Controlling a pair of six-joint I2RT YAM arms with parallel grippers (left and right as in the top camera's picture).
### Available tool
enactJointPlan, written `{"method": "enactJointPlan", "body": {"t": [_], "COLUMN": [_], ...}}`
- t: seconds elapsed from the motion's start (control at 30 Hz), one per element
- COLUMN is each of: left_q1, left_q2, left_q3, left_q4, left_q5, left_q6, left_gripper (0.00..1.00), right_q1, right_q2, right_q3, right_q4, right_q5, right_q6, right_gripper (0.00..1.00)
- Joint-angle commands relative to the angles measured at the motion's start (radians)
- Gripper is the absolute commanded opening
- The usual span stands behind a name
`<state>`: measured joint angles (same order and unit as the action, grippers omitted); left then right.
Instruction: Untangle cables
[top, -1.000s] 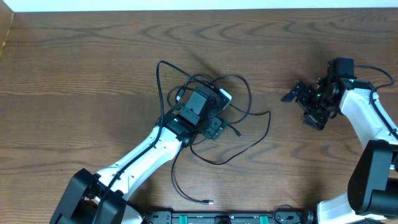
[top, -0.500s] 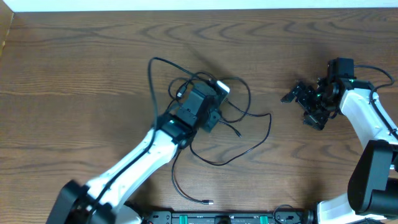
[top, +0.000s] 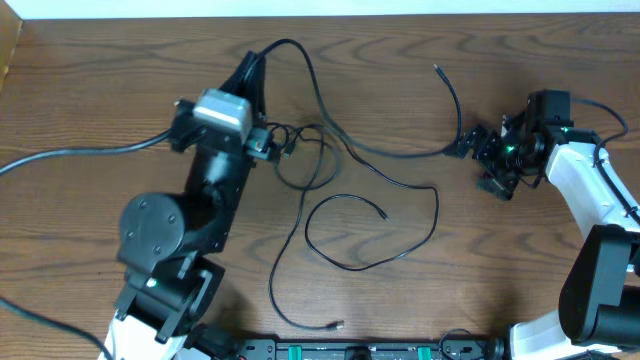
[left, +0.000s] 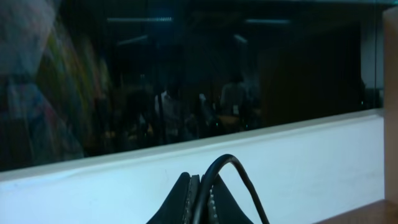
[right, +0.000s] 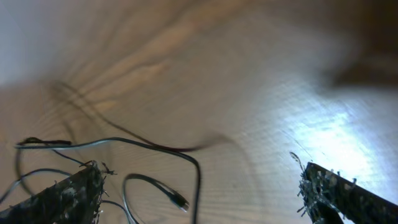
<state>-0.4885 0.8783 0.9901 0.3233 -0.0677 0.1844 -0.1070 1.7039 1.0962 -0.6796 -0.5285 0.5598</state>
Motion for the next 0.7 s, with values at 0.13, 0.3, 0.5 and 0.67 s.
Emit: {"method": "enactJointPlan", "body": {"t": [0.13, 0.3, 0.5, 0.67], "left_q1": [0.006, 0.006, 0.006, 0.006], "left_q2": [-0.044, -0.044, -0.043, -0.043], "left_q3": [0.011, 0.011, 0.011, 0.011], "left_q4": [0.012, 0.088, 0.167, 0.210], "left_q5": [-0.012, -0.012, -0.013, -0.326], "left_q6": [0.089, 0.176, 0.211, 0.427], "left_gripper": [0.08, 0.08, 0.07, 0.07], "right_q1": [0.004, 0.004, 0.023, 0.128], "right_q2": [-0.003, -0.039, -0.051, -0.051], "right_q3": [0.002, 0.002, 0.002, 0.002], "right_q4": [0.221, 0.464, 0.624, 0.616], "right_q5": [-0.266, -0.474, -0.540, -0.535], "right_q6": [-0.079, -0.066, 0.083, 0.023], "right_gripper": [0.99, 0.99, 0.99, 0.99]}}
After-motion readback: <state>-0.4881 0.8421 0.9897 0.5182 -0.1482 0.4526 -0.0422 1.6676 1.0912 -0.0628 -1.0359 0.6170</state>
